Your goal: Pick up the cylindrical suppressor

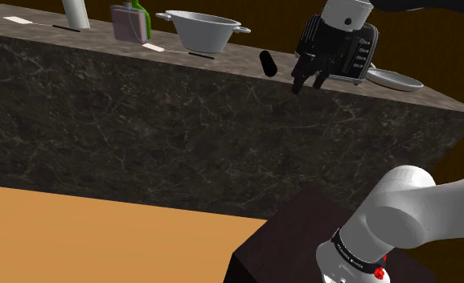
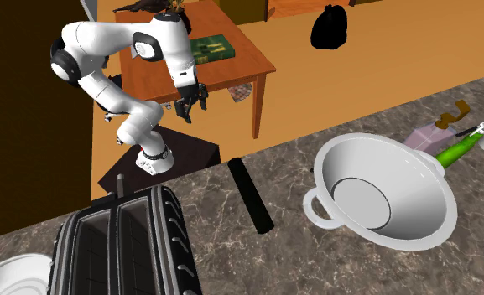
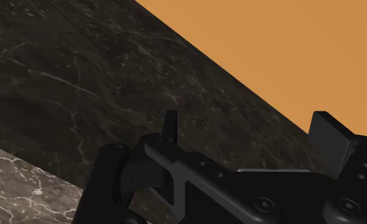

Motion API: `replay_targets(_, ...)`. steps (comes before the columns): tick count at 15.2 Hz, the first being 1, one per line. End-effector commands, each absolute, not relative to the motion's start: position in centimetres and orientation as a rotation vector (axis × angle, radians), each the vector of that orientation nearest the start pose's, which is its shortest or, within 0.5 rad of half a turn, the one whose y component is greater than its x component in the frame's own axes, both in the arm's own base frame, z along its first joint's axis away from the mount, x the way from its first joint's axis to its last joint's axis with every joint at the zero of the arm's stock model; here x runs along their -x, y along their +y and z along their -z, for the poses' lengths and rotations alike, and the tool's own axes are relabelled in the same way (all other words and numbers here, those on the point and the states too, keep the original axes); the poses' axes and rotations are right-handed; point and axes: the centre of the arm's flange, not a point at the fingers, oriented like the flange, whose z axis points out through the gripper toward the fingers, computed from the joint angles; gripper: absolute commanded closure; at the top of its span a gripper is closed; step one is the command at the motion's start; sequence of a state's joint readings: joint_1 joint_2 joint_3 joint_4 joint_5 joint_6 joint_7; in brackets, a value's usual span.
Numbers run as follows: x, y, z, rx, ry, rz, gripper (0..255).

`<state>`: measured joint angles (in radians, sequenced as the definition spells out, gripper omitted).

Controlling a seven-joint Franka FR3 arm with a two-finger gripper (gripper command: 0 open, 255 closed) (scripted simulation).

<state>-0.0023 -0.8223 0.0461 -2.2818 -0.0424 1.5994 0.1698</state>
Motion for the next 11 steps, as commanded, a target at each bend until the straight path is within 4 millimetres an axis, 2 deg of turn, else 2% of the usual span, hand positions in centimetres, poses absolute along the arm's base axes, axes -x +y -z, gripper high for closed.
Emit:
replay_targets(1, -29.9, 1.5, -63.9, 3.187, 0.223, 0.234, 0)
replay_targets(11, -41.9, -5.2, -65.3, 3.07, 0.54, 0.199, 0)
